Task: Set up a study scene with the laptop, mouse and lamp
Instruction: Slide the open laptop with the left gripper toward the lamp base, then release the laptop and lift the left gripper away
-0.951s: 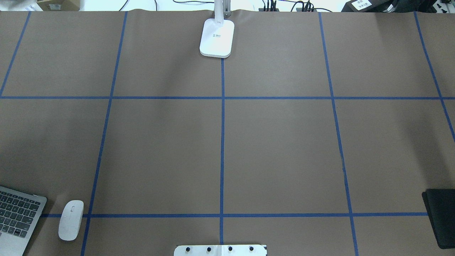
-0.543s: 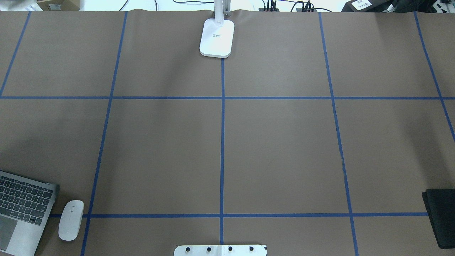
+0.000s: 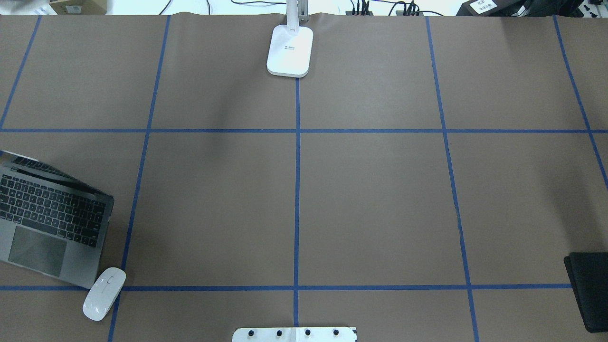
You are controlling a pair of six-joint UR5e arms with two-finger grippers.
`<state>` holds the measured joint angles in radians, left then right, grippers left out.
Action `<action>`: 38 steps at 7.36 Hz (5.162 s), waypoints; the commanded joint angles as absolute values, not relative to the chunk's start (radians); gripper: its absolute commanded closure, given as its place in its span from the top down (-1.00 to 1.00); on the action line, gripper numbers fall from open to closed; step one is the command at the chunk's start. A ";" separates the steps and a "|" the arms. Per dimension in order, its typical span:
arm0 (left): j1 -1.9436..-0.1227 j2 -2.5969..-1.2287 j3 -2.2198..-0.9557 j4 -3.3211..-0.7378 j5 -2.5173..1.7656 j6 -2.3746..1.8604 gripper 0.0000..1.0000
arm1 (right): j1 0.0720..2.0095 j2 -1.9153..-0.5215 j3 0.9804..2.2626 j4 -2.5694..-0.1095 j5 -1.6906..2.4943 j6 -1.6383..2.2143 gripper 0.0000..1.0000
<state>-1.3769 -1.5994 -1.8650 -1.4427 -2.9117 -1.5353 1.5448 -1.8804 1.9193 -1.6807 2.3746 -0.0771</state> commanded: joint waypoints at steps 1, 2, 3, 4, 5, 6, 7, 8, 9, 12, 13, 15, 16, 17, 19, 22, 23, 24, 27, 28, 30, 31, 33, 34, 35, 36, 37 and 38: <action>-1.381 -1.818 -1.821 -1.329 -2.904 -1.569 -1.00 | 1.545 -1.899 1.925 -1.681 2.376 -0.093 1.00; -1.376 -1.900 -1.781 -1.328 -2.904 -1.619 -1.00 | 1.545 -1.904 1.925 -1.684 2.376 -0.107 1.00; -1.371 -1.961 -1.757 -1.330 -2.904 -1.667 -1.00 | 1.545 -1.905 1.922 -1.684 2.375 -0.110 1.00; -1.368 -2.020 -1.740 -1.333 -2.901 -1.730 -1.00 | 1.543 -1.901 1.918 -1.684 2.367 -0.110 1.00; -1.320 -2.060 -1.738 -1.335 -2.889 -1.794 -1.00 | 1.542 -1.898 1.916 -1.684 2.362 -0.112 1.00; -1.275 -2.113 -1.729 -1.338 -2.838 -1.860 -1.00 | 1.539 -1.898 1.916 -1.684 2.362 -0.112 1.00; -1.237 -2.143 -1.718 -1.365 -2.807 -1.921 -1.00 | 1.534 -1.896 1.908 -1.684 2.362 -0.112 1.00; -1.218 -2.170 -1.677 -1.459 -2.795 -2.016 -1.00 | 1.532 -1.894 1.908 -1.684 2.362 -0.112 1.00; -1.192 -2.207 -1.607 -1.602 -2.749 -2.134 -1.00 | 1.532 -1.894 1.908 -1.684 2.362 -0.112 1.00; -1.068 -2.305 -1.465 -1.909 -2.538 -2.398 -1.00 | 1.532 -1.894 1.901 -1.684 2.362 -0.112 1.00; -1.048 -2.363 -1.419 -1.916 -2.511 -2.448 -1.00 | 1.532 -1.894 1.901 -1.686 2.364 -0.110 1.00; -0.993 -2.375 -1.402 -2.013 -2.415 -2.596 -1.00 | 1.532 -1.894 1.901 -1.686 2.364 -0.110 1.00; -0.965 -2.375 -1.385 -2.078 -2.357 -2.658 -1.00 | 1.532 -1.893 1.901 -1.686 2.362 -0.110 1.00; -0.947 -2.375 -1.365 -2.129 -2.309 -2.683 -1.00 | 1.532 -1.893 1.902 -1.686 2.364 -0.110 1.00; -0.934 -2.376 -1.291 -2.265 -2.231 -2.697 -1.00 | 1.532 -1.893 1.901 -1.686 2.364 -0.109 1.00; -0.919 -2.393 -1.206 -2.371 -2.120 -2.695 -1.00 | 1.532 -1.893 1.899 -1.686 2.364 -0.109 1.00; -0.904 -2.422 -1.177 -2.381 -2.080 -2.695 -1.00 | 1.532 -1.893 1.899 -1.686 2.364 -0.109 1.00; -0.902 -2.427 -1.172 -2.388 -2.079 -2.695 -1.00 | 1.532 -1.893 1.898 -1.687 2.365 -0.109 1.00; -0.867 -2.418 -1.158 -2.440 -2.029 -2.628 -0.53 | 1.532 -1.891 1.899 -1.686 2.364 -0.109 1.00; -0.871 -2.416 -1.160 -2.441 -2.032 -2.626 0.04 | 1.532 -1.891 1.899 -1.687 2.364 -0.109 1.00; -0.900 -2.392 -1.192 -2.436 -2.055 -2.623 0.45 | 1.528 -1.878 1.898 -1.687 2.362 -0.109 1.00; -0.941 -2.335 -1.251 -2.431 -2.148 -2.578 0.87 | 1.528 -1.858 1.893 -1.687 2.361 -0.107 1.00; -0.994 -2.211 -1.391 -2.433 -2.212 -2.492 0.91 | 1.528 -1.845 1.868 -1.680 2.362 -0.100 1.00; -1.020 -2.153 -1.466 -2.434 -2.233 -2.441 0.92 | 1.528 -1.845 1.843 -1.677 2.362 -0.097 1.00; -1.044 -2.079 -1.545 -2.434 -2.241 -2.362 0.93 | 1.531 -1.844 1.854 -1.677 2.373 -0.094 1.00; -1.092 -2.012 -1.590 -2.433 -2.287 -2.248 0.94 | 1.531 -1.836 1.844 -1.678 2.385 -0.092 1.00; -1.164 -1.965 -1.598 -2.433 -2.369 -2.121 0.96 | 1.529 -1.824 1.827 -1.680 2.408 -0.078 1.00; -1.234 -1.930 -1.606 -2.433 -2.440 -2.012 0.97 | 1.529 -1.795 1.784 -1.684 2.457 -0.043 1.00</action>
